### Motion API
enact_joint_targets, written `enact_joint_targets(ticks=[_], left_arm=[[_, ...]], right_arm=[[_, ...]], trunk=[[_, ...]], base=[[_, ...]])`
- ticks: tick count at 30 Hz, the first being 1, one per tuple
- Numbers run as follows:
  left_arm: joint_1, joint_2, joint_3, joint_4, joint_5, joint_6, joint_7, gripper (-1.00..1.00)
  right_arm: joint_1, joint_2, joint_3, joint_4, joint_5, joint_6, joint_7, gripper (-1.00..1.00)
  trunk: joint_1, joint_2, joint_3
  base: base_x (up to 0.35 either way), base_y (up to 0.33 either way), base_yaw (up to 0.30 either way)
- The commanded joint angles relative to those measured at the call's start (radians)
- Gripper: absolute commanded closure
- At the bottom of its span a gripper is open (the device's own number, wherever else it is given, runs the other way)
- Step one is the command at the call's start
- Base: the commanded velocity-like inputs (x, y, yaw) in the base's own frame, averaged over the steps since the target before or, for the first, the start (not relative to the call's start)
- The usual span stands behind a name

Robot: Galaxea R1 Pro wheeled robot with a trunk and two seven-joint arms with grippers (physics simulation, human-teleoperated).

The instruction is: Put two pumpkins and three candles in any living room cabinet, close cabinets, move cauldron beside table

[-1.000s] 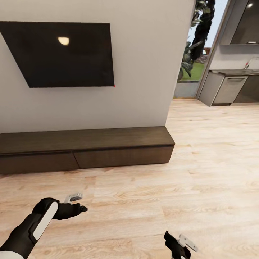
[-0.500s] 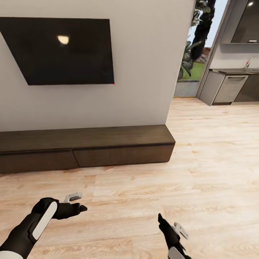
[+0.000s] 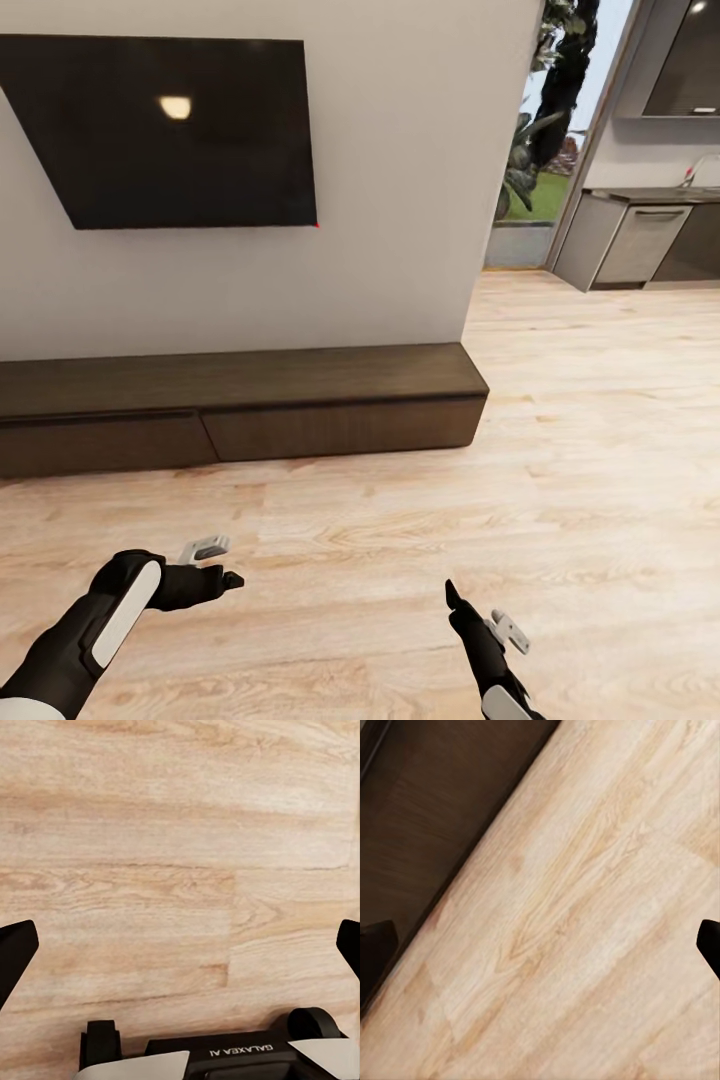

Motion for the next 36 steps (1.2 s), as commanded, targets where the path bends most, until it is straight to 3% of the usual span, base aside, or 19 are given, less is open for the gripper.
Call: enact_joint_targets(ticks=[1, 10, 13, 15, 17, 20, 24, 28, 33, 36], left_arm=[[-0.001, 0.001, -0.001, -0.001, -0.006, 0.003, -0.006, -1.0], [-0.001, 0.004, 0.001, -0.002, -0.005, 0.005, -0.007, -1.0], [0.0, 0.017, 0.01, -0.011, 0.006, 0.009, -0.016, -1.0], [0.002, 0.045, 0.016, -0.027, 0.039, 0.011, -0.05, -1.0], [0.005, 0.078, 0.013, -0.048, 0.077, 0.012, -0.101, -1.0], [0.006, 0.103, 0.011, -0.083, 0.105, 0.014, -0.162, -1.0], [0.016, 0.12, 0.014, -0.161, 0.126, 0.017, -0.181, -1.0], [0.084, 0.153, 0.015, -0.321, 0.237, 0.018, -0.183, -1.0], [0.104, 0.152, 0.013, -0.361, 0.275, 0.017, -0.182, -1.0], [0.107, 0.149, 0.012, -0.366, 0.281, 0.017, -0.182, -1.0]], right_arm=[[-0.001, 0.0, 0.007, 0.002, -0.01, -0.006, 0.005, -1.0], [-0.001, -0.002, 0.007, 0.02, -0.011, -0.008, 0.013, -1.0], [-0.001, -0.007, 0.006, 0.03, -0.033, -0.001, 0.117, -1.0], [-0.001, -0.009, 0.007, 0.043, -0.078, 0.001, 0.206, -1.0], [-0.001, -0.007, 0.008, 0.064, -0.112, 0.001, 0.253, -1.0], [-0.001, -0.004, 0.014, 0.078, -0.13, -0.012, 0.276, -1.0], [-0.001, -0.005, 0.009, 0.067, -0.142, -0.011, 0.288, -1.0], [-0.001, -0.004, 0.003, 0.007, -0.158, 0.017, 0.311, -1.0], [-0.001, -0.008, 0.002, -0.03, -0.229, 0.101, 0.422, -1.0], [-0.001, -0.01, -0.009, -0.031, -0.344, 0.184, 0.475, -1.0]], trunk=[[0.004, -0.008, -0.004], [0.031, -0.057, -0.026], [0.031, -0.057, -0.026], [0.035, -0.064, -0.029], [0.042, -0.078, -0.035], [0.054, -0.099, -0.045], [0.069, -0.127, -0.057], [0.077, -0.141, -0.064], [0.077, -0.141, -0.064], [0.077, -0.141, -0.064]], base=[[0.0, 0.0, 0.0], [0.0, 0.0, 0.0], [0.0, 0.0, 0.0], [0.0, 0.0, 0.0], [0.0, 0.0, 0.0], [0.0, 0.0, 0.0], [0.0, 0.0, 0.0], [0.0, 0.0, 0.0], [0.0, 0.0, 0.0], [0.0, 0.0, 0.0]])
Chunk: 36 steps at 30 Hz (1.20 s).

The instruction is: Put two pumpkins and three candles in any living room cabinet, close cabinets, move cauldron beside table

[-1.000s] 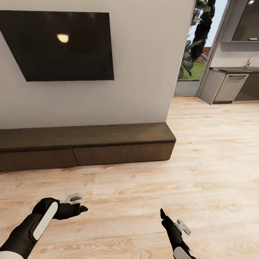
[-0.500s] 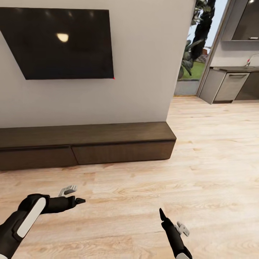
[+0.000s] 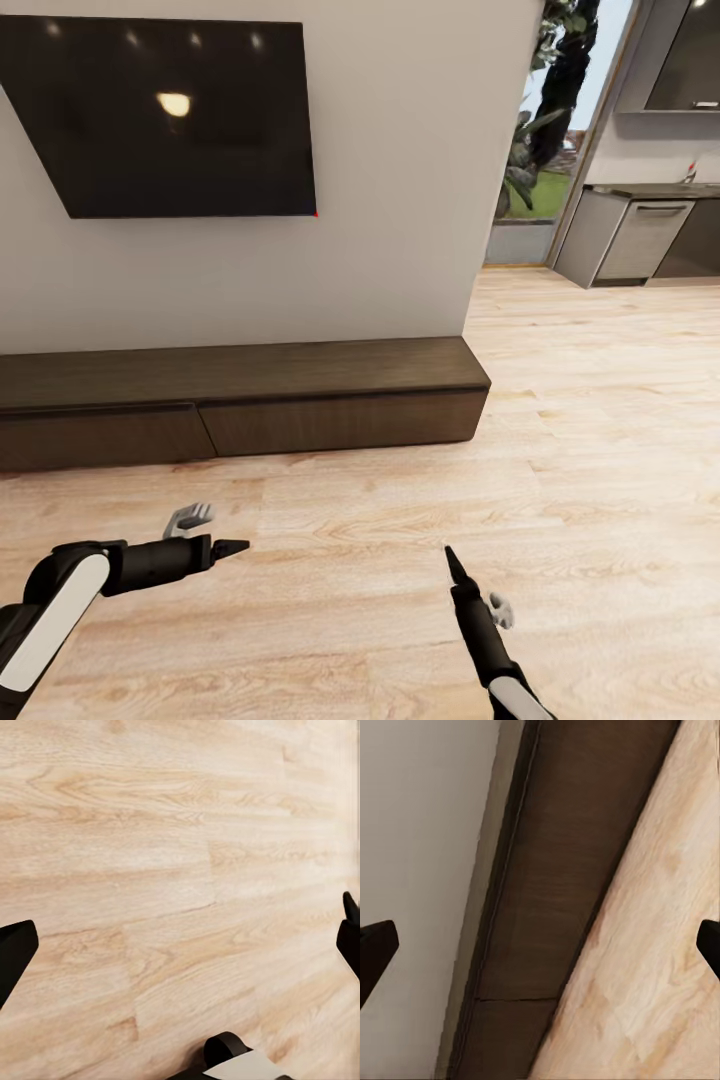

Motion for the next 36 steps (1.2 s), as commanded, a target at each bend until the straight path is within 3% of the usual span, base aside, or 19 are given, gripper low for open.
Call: enact_joint_targets(ticks=[1, 4, 8, 16, 20, 26, 36], left_arm=[[0.0, 0.0, 0.0, -0.001, -0.004, 0.002, -0.009, -1.0], [0.0, -0.001, 0.0, -0.002, 0.015, 0.001, -0.009, -1.0], [0.001, 0.0, 0.0, -0.001, 0.026, 0.001, -0.008, -1.0], [0.002, 0.001, 0.0, 0.0, 0.03, 0.001, -0.008, -1.0], [0.002, 0.0, 0.0, -0.001, 0.031, 0.001, -0.008, -1.0], [0.002, 0.007, -0.001, -0.002, 0.098, 0.001, -0.008, -1.0], [0.002, 0.009, -0.008, -0.002, 0.109, 0.002, -0.008, -1.0]], right_arm=[[-0.001, -0.001, 0.004, 0.003, -0.055, 0.018, 0.008, -1.0], [-0.001, 0.0, -0.002, 0.009, -0.135, 0.041, 0.013, -1.0], [-0.001, 0.001, -0.005, 0.011, -0.163, 0.037, 0.011, -1.0], [-0.001, 0.005, -0.007, 0.002, -0.179, 0.022, 0.027, -1.0], [-0.001, 0.003, -0.009, -0.001, -0.189, 0.026, 0.094, -1.0], [-0.001, 0.001, -0.005, -0.002, -0.184, 0.029, 0.169, -1.0], [-0.001, 0.0, 0.002, -0.002, -0.179, 0.029, 0.177, -1.0]], trunk=[[0.0, 0.0, -0.001], [0.011, -0.021, -0.01], [0.027, -0.049, -0.023], [0.057, -0.105, -0.048], [0.073, -0.133, -0.06], [0.096, -0.175, -0.079], [0.134, -0.245, -0.11]], base=[[0.0, 0.0, 0.0], [0.0, 0.0, 0.0], [0.0, 0.0, 0.0], [0.0, 0.0, 0.0], [0.0, 0.0, 0.0], [0.0, 0.0, 0.0], [0.0, 0.0, 0.0]])
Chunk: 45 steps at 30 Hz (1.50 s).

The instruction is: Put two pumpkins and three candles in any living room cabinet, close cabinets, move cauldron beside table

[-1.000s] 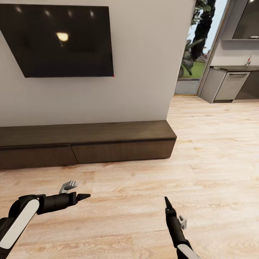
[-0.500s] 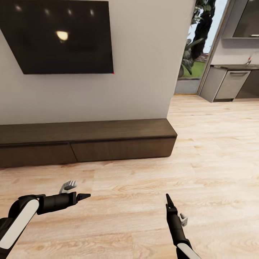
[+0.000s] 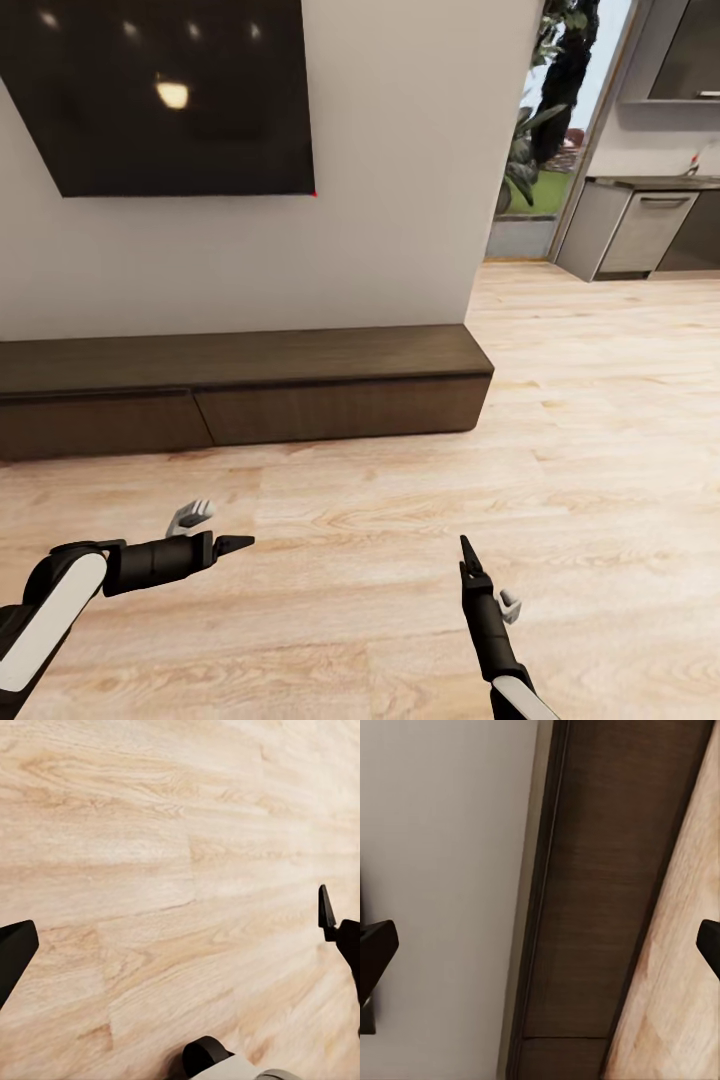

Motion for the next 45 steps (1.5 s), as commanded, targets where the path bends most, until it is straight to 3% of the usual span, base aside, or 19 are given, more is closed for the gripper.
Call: enact_joint_targets(ticks=[1, 10, 29, 38, 45], left_arm=[[-0.001, 0.001, -0.001, 0.0, -0.006, 0.001, -0.009, -1.0], [-0.001, 0.001, -0.003, 0.0, 0.008, 0.001, -0.009, -1.0], [-0.001, 0.002, -0.004, -0.001, 0.013, 0.002, -0.009, -1.0], [-0.001, 0.002, -0.004, -0.003, 0.015, 0.003, -0.01, -1.0], [0.0, 0.002, -0.004, -0.001, 0.015, 0.003, -0.011, -1.0]], right_arm=[[-0.001, -0.001, 0.009, 0.001, -0.009, -0.006, 0.003, -1.0], [-0.001, -0.001, 0.009, -0.001, -0.009, -0.006, 0.009, -1.0], [-0.001, -0.002, 0.004, 0.003, -0.01, -0.004, 0.187, -1.0], [-0.001, -0.002, 0.003, 0.009, -0.018, -0.003, 0.19, -1.0], [-0.001, -0.002, 0.003, 0.01, -0.019, -0.003, 0.189, -1.0]], trunk=[[0.004, -0.008, -0.004], [0.038, -0.071, -0.032], [0.111, -0.204, -0.092], [0.111, -0.204, -0.092], [0.111, -0.204, -0.092]], base=[[0.0, 0.0, 0.0], [0.0, 0.0, 0.0], [0.0, 0.0, 0.0], [0.004, 0.0, 0.0], [0.248, 0.0, 0.0]])
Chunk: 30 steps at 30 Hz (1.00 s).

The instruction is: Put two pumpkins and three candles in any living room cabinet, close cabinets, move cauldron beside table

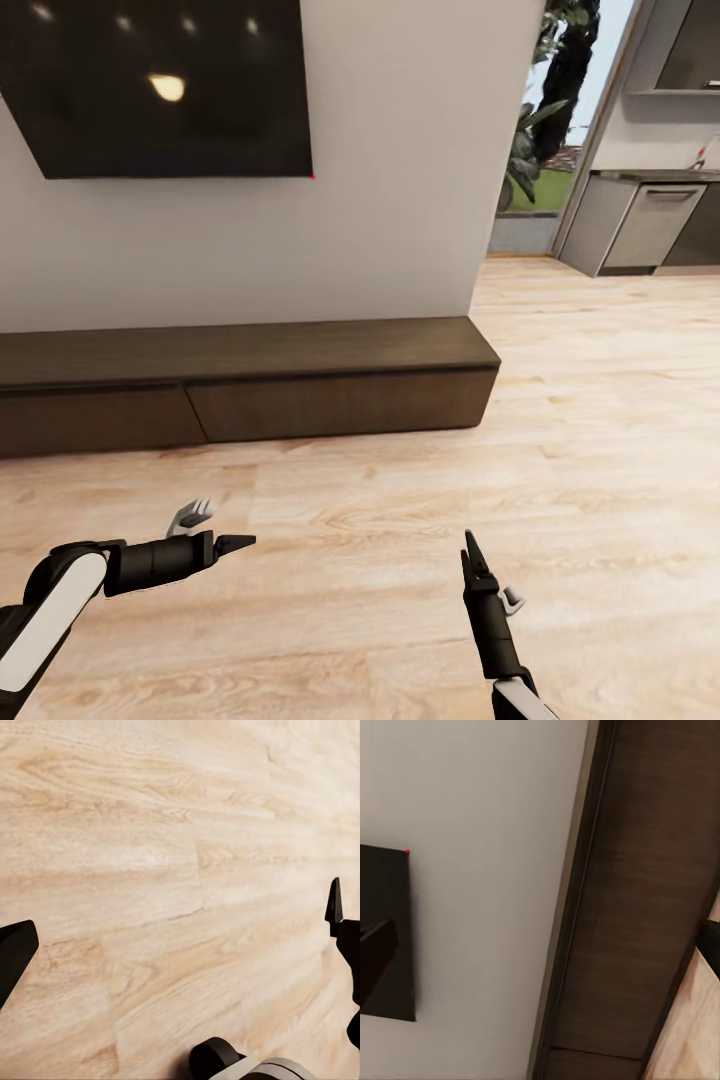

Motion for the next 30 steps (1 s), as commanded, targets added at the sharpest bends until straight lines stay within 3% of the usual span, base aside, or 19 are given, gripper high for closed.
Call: enact_joint_targets(ticks=[1, 30], left_arm=[[-0.001, 0.001, 0.0, 0.0, -0.008, 0.002, -0.009, -1.0], [0.0, -0.001, -0.003, 0.012, -0.007, 0.001, -0.009, -1.0]], right_arm=[[-0.001, -0.001, 0.009, 0.001, -0.009, -0.008, 0.002, -1.0], [-0.001, 0.002, 0.01, -0.001, 0.0, -0.008, 0.006, -1.0]], trunk=[[0.0, 0.0, -0.001], [0.0, 0.0, -0.001]], base=[[0.32, 0.0, 0.0], [0.331, 0.0, 0.0]])
